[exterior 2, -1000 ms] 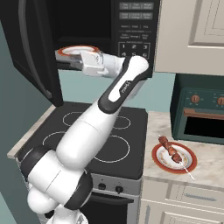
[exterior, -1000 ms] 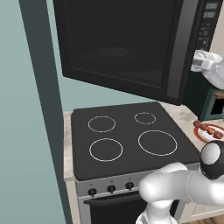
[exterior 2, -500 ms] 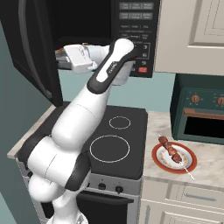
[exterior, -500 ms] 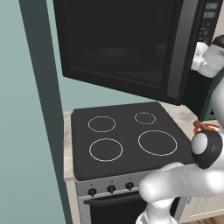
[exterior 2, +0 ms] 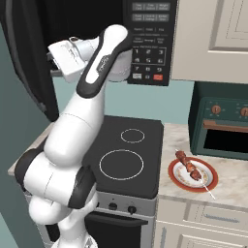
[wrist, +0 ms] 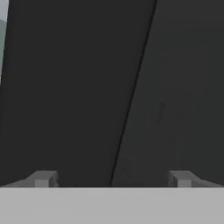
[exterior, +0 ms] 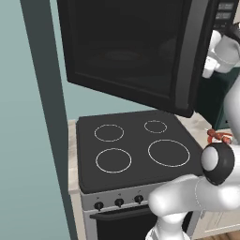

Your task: Pick the kebab skewer from the counter and place it in the microwave. Then turn on the microwave.

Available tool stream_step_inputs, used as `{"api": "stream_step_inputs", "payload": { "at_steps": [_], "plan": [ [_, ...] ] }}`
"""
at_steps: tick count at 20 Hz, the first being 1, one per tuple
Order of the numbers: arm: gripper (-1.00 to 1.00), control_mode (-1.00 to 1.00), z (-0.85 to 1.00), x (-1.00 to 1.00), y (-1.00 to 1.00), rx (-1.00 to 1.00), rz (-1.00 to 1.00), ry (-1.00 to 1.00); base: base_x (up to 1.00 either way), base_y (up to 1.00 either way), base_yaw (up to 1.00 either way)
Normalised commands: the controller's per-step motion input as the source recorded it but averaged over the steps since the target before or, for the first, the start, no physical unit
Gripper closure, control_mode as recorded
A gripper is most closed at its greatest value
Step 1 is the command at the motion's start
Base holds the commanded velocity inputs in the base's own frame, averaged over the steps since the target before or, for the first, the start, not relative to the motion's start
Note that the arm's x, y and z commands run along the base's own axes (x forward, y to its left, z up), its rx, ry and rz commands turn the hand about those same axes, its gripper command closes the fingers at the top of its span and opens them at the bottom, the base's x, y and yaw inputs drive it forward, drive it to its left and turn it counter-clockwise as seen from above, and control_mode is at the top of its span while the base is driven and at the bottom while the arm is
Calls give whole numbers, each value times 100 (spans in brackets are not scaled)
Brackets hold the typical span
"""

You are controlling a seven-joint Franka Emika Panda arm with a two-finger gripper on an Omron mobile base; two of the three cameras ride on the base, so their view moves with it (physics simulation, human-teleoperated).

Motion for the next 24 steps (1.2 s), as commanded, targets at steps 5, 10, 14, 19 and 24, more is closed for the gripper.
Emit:
{"api": "stream_step_inputs", "payload": {
  "at_steps": [5,10,14,19,24],
  "plan": [
    [-100,-100,1,-71,12,0,0,-14,0,0,0],
    [-100,-100,-3,-63,12,0,1,0,0,0,0],
    [-100,-100,-5,-50,18,1,2,0,0,0,0],
    [-100,-100,0,-40,31,1,0,-7,0,0,0],
    [-100,-100,0,-23,39,0,-8,-14,0,0,0]
  ]
}}
